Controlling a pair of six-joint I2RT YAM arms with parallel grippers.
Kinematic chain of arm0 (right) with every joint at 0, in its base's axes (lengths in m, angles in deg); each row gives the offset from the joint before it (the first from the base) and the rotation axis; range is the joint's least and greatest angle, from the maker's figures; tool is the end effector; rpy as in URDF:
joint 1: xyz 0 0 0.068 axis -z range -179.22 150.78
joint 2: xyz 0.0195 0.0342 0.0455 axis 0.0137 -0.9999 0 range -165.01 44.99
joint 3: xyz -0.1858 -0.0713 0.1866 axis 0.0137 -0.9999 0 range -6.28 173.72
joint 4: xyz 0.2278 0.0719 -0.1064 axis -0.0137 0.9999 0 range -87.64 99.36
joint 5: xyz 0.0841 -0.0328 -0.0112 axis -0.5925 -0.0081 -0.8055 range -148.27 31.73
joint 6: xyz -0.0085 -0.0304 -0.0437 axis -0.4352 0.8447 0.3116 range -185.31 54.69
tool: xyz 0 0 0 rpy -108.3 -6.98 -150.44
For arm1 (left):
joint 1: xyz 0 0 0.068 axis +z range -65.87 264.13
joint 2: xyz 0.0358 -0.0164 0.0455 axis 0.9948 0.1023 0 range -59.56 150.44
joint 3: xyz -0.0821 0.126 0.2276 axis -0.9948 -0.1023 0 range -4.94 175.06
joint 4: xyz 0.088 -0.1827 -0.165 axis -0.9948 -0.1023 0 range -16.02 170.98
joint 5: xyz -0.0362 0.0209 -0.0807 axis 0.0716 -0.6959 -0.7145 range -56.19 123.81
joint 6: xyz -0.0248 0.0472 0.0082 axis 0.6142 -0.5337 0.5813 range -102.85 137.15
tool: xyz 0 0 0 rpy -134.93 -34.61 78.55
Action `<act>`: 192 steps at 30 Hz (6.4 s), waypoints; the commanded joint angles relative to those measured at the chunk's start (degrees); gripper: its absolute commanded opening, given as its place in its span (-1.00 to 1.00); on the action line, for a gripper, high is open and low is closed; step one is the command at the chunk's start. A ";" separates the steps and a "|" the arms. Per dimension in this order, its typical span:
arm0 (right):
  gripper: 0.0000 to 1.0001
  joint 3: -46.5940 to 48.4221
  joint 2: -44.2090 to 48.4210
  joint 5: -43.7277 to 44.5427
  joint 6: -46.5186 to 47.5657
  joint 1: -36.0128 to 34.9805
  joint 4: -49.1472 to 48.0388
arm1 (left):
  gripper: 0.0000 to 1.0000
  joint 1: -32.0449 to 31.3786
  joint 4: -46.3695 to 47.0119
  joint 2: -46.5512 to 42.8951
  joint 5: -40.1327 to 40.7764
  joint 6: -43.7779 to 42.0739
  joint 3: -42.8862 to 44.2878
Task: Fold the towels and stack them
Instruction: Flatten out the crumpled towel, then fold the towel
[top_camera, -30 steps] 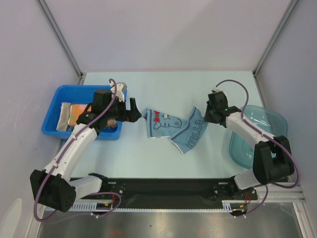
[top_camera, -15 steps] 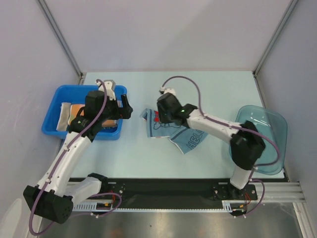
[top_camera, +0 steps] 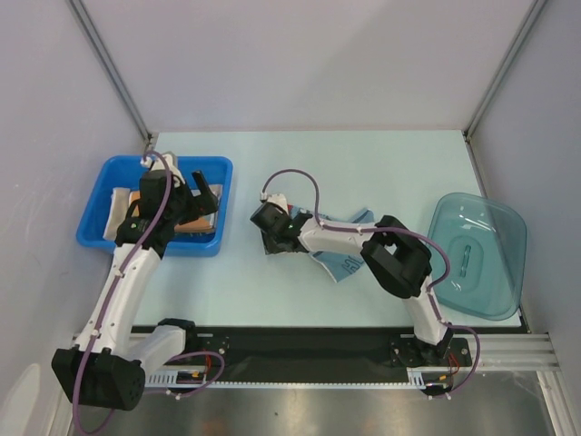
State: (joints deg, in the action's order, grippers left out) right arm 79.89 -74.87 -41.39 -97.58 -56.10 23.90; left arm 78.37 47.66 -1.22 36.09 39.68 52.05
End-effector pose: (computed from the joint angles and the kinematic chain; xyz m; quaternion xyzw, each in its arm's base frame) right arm 0.2546 0.3715 0.1678 -0.1584 0.9316 0.1077 0.3089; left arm 0.2169 -0.0203 0.3301 -0.1383 0.8747 -0.0963 0.4544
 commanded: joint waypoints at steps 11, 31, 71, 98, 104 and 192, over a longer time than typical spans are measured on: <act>-0.24 2.51 -3.90 9.66 1.25 -2.88 -1.15 | 1.00 0.75 5.46 -2.19 -6.24 -0.37 -2.94; -1.00 -9.88 17.99 -28.70 6.06 21.18 -4.05 | 0.78 -10.50 6.86 14.86 -17.14 -8.81 7.07; -1.00 -3.47 4.28 -42.37 16.71 37.63 -2.73 | -0.56 -14.19 13.28 51.43 -21.44 -22.35 21.23; -1.00 -3.99 76.40 -19.51 25.85 31.31 19.69 | -0.99 -35.62 -16.78 8.47 -18.20 -23.76 41.71; -1.00 -10.76 87.59 -25.93 24.63 31.74 11.42 | -0.99 -40.38 -20.11 7.40 -18.89 -20.33 45.75; -1.00 -44.60 42.42 -24.18 21.11 17.77 -7.92 | 0.15 -23.68 4.93 22.17 -8.09 -14.72 -0.39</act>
State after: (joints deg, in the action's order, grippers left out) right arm 35.71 -32.33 -66.46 -74.50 -37.83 15.58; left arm 55.24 51.31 24.25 26.85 16.92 52.88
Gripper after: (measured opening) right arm 0.017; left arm 0.563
